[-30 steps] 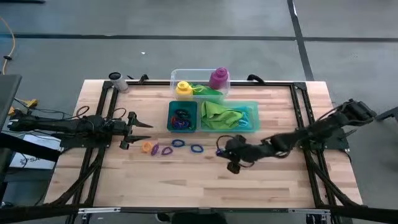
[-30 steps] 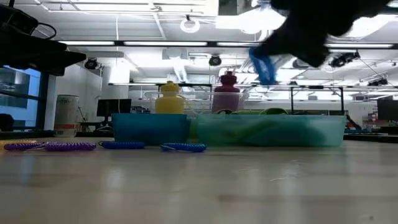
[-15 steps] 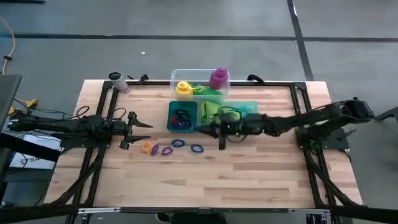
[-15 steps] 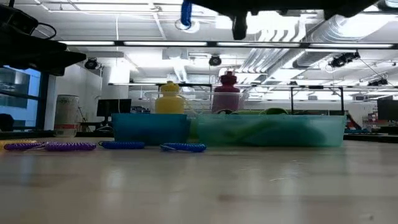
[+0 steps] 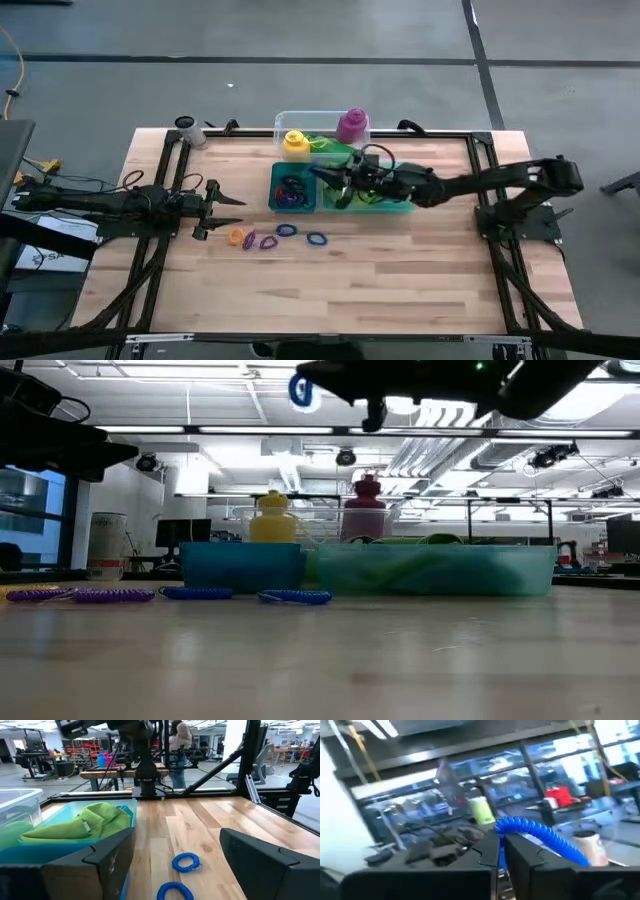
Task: Pick & Place Sports Items
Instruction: Put the bottom blue spring keychain into the blue bin, then put the right blue spring keychain into the blue bin
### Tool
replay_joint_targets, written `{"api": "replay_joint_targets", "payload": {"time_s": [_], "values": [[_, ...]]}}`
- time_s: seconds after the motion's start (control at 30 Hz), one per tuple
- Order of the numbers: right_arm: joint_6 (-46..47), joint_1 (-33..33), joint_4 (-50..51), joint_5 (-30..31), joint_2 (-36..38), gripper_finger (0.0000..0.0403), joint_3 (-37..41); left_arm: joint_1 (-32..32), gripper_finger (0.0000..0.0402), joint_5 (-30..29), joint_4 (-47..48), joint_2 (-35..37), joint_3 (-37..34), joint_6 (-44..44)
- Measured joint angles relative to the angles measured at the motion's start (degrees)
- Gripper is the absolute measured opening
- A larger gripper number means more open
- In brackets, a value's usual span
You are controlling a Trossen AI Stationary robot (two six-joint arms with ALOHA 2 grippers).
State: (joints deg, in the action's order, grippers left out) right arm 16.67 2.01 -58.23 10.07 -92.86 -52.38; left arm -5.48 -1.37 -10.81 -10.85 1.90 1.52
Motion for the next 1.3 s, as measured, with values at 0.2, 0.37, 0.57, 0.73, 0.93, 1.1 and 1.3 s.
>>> {"api": "replay_joint_targets", "payload": {"time_s": [0.2,0.37,0.57,0.73,0.93,1.1,1.3], "values": [[-0.3,0.0,5.0,-1.4,-1.4,0.0,0.0,0.0,0.0236,0.0,0.0,0.0,0.0,0.0],[-0.4,0.4,8.6,-1.7,-4.3,0.0,0.1,0.0,0.0236,0.0,0.0,0.0,0.0,0.0],[-0.4,1.6,7.7,-1.8,-9.5,0.0,-0.2,0.0,0.0236,0.0,0.0,0.0,0.0,0.0],[-0.5,3.0,5.1,-4.0,-14.7,0.0,-1.3,0.0,0.0236,0.0,0.0,0.0,0.0,0.0],[-0.4,3.8,0.4,-4.2,-20.8,0.0001,-2.7,0.0,0.0236,0.0,0.0,0.0,0.0,0.0],[-0.1,4.2,-0.7,-4.0,-22.7,0.0046,-2.8,0.0,0.0236,0.0,0.0,0.0,0.0,0.0],[0.0,4.1,-0.7,-3.8,-22.8,0.0144,-2.8,0.0,0.0236,0.0,0.0,0.0,0.0,0.0]]}}
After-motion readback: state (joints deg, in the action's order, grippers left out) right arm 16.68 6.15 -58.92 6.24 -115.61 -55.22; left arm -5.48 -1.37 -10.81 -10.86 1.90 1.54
